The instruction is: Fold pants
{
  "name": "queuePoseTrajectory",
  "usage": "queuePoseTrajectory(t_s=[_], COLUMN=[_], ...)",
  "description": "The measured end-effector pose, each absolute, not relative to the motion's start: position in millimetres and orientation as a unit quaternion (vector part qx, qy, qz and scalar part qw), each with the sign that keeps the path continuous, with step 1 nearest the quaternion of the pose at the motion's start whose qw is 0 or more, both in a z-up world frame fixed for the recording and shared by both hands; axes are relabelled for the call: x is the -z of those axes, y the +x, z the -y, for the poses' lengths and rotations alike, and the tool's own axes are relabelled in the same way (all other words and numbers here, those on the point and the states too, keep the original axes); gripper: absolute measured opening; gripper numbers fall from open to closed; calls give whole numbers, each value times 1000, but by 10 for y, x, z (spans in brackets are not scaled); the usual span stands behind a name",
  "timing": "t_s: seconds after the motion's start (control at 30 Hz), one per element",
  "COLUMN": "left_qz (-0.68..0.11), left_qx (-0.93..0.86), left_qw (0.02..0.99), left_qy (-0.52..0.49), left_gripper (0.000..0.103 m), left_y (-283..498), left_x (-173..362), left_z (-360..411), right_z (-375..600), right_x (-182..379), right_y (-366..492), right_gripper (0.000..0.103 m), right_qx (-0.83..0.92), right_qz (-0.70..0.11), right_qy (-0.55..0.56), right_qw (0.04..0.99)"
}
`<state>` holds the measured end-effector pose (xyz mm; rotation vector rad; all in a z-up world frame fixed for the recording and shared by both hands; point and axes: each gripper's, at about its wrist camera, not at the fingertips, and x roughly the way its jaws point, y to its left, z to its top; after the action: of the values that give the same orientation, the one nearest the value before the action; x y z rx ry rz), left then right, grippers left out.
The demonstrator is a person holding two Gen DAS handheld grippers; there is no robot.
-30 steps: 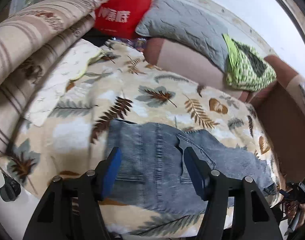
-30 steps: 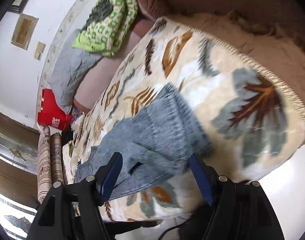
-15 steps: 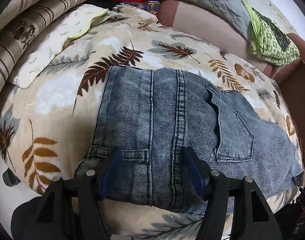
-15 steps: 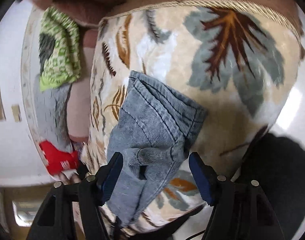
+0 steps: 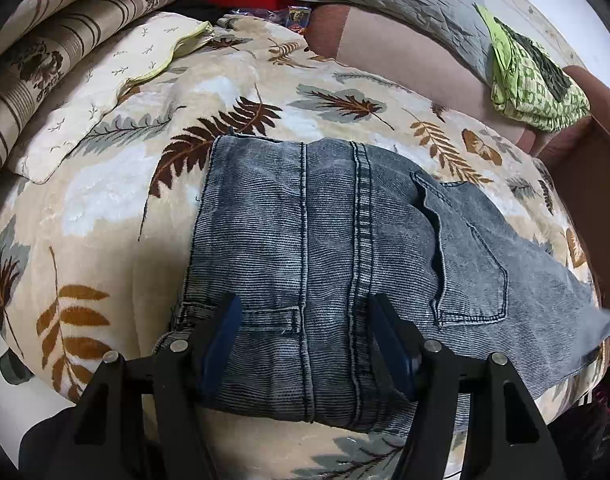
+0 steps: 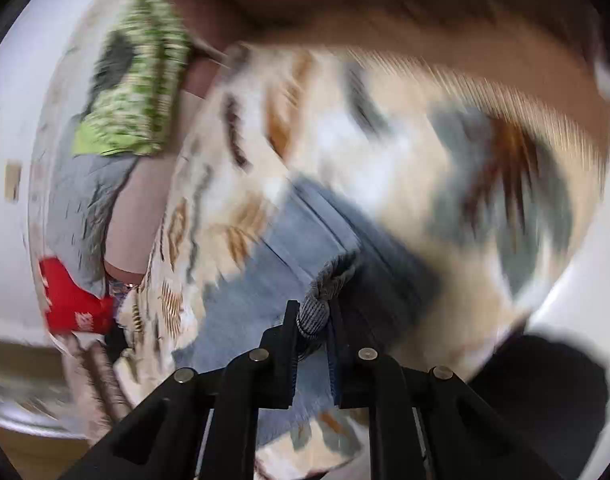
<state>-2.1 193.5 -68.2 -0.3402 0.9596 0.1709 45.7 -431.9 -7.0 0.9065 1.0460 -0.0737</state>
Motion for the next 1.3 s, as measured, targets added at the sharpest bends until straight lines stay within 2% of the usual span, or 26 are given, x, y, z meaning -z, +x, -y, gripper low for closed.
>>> queuePoseTrajectory(t_s=[0.1,0.2,0.27,0.3,0.37,0.4,0.47,0.53,0.57,0.63,0.7,0.77,0.87,0.9,1.0,1.07,1.13,1.2,1.27,1.3], left_qz=[-461,-462,-462,-462,-463,-464,-465,-469,-470,-470,-470,-472,-466,-447,-394,-391,-419,-488,-472,-474], left_qx=[-86,-90,-90,-90,-91,-92,-97,-103,-106,-108,-110,-113,-136,-137,-131,-125,-139,-176,-175,-177], left_qw=[870,871,871,872,872,872,872,870,869,868,868,867,866,876,904,909,896,855,861,860], left_qy=[-150,-139,-138,-136,-130,-126,-120,-116,-114,-114,-112,-113,-120,-122,-99,-72,-45,-18,-65,-63], left_gripper=[68,68,68,68,68,68,70,71,71,72,72,72,72,72,73,75,75,76,84,84], left_y=[-4,5,-1,-5,-2,-1,9,36,44,44,41,47,38,6,-37,30,140,284,208,203], left_x=[696,703,706,705,704,706,708,709,708,707,705,691,539,397,86,45,232,665,761,752], left_z=[-1906,-1887,-1889,-1886,-1870,-1862,-1847,-1832,-1827,-1823,-1823,-1824,-1816,-1790,-1653,-1545,-1509,-1597,-1747,-1758], right_z=[4215,4087,4121,4199,4381,4435,4514,4505,4501,4445,4376,4248,4318,4378,4374,4214,3912,3479,2904,2556], right_x=[-563,-880,-658,-373,406,609,614,433,318,42,-157,-134,553,693,328,-30,-274,-389,-389,-356], right_y=[669,646,564,534,499,466,287,238,214,184,196,274,480,500,481,547,687,872,1096,1225], right_gripper=[12,12,13,16,16,15,17,26,34,40,73,80,80,77,77,77,77,77,77,77], right_qx=[15,-6,5,22,50,60,46,47,48,36,15,-6,23,48,45,45,10,-62,-146,-192], right_qz=[-427,-376,-387,-416,-513,-539,-510,-505,-497,-471,-443,-431,-535,-561,-522,-486,-468,-467,-481,-487], right_qy=[348,297,291,303,328,337,364,343,331,314,303,284,286,286,279,239,212,194,160,134], right_qw=[834,878,875,857,792,770,778,791,801,824,844,857,794,776,805,840,858,861,850,841])
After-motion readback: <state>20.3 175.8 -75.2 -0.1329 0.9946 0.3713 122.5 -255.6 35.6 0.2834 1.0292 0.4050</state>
